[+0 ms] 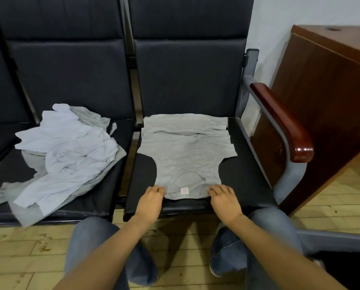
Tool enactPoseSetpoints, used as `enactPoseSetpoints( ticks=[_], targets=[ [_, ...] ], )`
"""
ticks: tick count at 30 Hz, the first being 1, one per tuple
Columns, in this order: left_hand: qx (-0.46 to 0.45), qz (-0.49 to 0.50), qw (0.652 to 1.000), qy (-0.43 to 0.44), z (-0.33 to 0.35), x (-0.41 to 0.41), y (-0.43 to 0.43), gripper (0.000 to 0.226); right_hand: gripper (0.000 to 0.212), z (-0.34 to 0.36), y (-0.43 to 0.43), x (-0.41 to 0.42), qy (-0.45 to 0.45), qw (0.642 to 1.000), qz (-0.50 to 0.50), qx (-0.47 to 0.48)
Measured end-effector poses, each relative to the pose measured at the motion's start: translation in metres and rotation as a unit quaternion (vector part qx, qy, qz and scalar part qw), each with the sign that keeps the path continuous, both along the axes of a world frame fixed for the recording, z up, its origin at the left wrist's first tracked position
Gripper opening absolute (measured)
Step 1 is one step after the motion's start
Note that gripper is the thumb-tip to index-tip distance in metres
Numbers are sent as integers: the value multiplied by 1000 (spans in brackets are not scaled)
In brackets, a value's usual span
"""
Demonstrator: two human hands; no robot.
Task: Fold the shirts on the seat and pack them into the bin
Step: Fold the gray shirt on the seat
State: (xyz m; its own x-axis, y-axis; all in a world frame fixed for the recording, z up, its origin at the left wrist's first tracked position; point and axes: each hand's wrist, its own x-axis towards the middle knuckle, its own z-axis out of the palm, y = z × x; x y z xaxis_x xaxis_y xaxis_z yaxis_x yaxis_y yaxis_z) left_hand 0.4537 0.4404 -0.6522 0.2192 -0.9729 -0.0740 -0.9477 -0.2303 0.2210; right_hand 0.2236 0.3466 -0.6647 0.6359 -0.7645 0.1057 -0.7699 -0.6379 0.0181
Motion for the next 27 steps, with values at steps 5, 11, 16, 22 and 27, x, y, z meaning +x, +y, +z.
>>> enactPoseSetpoints(
  ticks=[5,11,16,22,27],
  targets=[
    [-13,30,999,16,13,-11,10,24,19,15,14,2,-75,994,-73,34],
    [-186,66,956,215,60,-20,34,8,11,71,14,-17,-176,984,11,34],
    [-254,34,903,345,103,-18,64,11,12,123,29,-42,-310,942,37,124],
    [-259,28,844,468,135,-22,95,16,26,171,58,-63,-388,899,64,193],
    [-233,-5,816,529,152,-32,118,17,26,188,77,-80,-393,882,87,244]
  ],
)
